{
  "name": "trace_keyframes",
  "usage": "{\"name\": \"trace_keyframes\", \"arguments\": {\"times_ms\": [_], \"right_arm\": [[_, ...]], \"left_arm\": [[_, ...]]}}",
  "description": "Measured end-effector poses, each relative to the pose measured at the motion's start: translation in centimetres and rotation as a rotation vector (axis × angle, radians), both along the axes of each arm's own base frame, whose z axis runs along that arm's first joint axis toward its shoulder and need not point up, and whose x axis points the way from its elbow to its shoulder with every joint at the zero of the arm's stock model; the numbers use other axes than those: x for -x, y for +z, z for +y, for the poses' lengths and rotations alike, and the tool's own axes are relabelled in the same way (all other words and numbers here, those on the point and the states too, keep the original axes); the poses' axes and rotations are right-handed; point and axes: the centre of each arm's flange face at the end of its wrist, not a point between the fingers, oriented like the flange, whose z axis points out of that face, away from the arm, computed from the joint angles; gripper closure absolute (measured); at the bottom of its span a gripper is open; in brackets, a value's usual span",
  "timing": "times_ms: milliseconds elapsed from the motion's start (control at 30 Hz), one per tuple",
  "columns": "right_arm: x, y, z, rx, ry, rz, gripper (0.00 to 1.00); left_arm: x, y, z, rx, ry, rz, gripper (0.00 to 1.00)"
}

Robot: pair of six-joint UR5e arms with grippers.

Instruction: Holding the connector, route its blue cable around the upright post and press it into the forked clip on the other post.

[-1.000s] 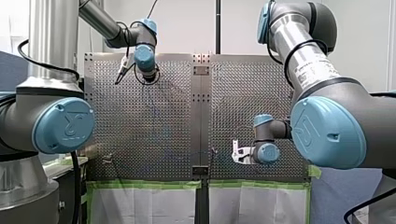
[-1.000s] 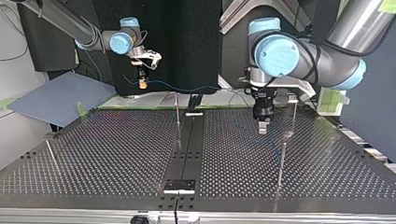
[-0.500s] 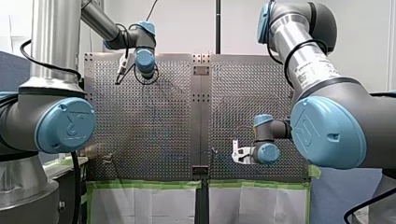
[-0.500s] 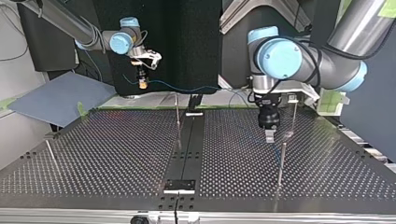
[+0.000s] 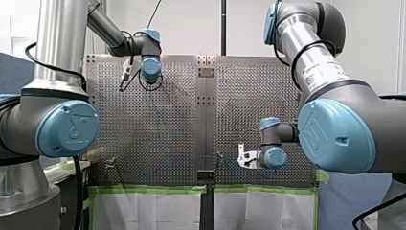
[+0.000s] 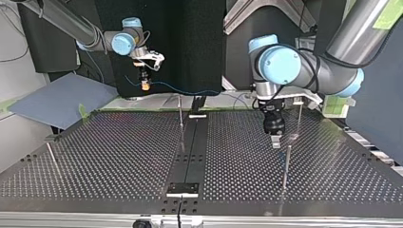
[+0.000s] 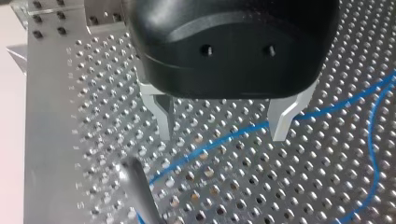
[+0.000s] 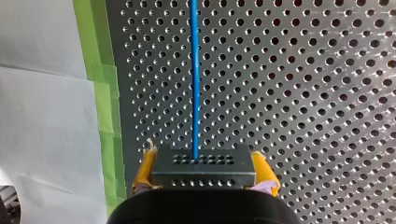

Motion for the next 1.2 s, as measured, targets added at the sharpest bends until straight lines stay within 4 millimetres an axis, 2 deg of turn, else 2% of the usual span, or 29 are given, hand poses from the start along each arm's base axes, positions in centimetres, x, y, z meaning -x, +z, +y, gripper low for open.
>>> {"name": "trace_keyframes", "arguments": {"times_ms": [233, 700, 1200], "right_arm": [[0.0, 0.0, 0.0, -0.001, 0.0, 0.001, 1.0], [0.0, 0.0, 0.0, 0.0, 0.0, 0.0, 1.0], [0.0, 0.0, 0.0, 0.003, -0.001, -0.002, 1.0]], "left_arm": [[0.2, -0.2, 0.7, -0.005, 0.054, 0.017, 0.0], [1.0, -1.1, -0.6, -0.062, 0.006, 0.037, 0.0], [1.0, -1.4, 0.2, -0.166, 0.114, 0.042, 0.0]]}}
